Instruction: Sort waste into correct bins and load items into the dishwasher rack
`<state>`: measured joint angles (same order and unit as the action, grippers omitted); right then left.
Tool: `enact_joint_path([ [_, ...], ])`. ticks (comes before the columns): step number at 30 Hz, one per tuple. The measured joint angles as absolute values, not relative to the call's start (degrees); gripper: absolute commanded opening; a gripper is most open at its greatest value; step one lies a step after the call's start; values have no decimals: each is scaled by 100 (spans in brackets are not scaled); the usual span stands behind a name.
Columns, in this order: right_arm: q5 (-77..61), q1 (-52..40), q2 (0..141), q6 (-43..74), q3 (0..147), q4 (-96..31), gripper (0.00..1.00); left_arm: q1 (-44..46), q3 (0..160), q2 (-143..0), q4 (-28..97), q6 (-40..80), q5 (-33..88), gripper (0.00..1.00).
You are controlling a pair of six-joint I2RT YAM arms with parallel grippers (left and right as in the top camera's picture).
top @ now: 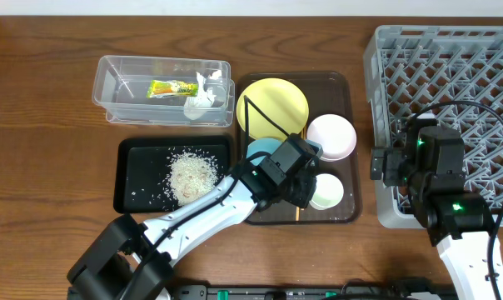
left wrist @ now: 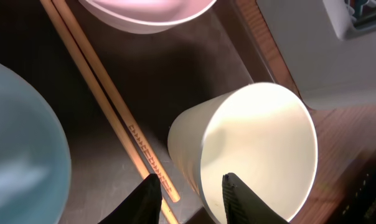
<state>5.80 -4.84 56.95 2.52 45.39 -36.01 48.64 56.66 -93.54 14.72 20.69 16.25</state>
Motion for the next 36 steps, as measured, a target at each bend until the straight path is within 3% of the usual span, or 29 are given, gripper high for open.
enact_joint_path([
  [10, 580, -484, 5695, 252, 4539, -3601, 99, 4899, 5666, -9535, 1352, 2071, 1627, 34],
  [14, 580, -484, 5695, 252, 4539, -3601, 99, 4978, 5666, -9885, 1278, 2078, 1638, 6],
  [23, 580, -484, 5695, 252, 4539, -3577, 99, 4735, 5669, -9815, 1267, 2093, 1660, 6],
  [29, 414, -484, 5695, 279, 4539, -3336, 99, 3896, 5680, -9026, 956, 2285, 2123, 6],
  [36, -1636, -484, 6012, 108, 4560, -2858, 97, 2552, 5714, -9017, -386, 3336, 3857, 6],
])
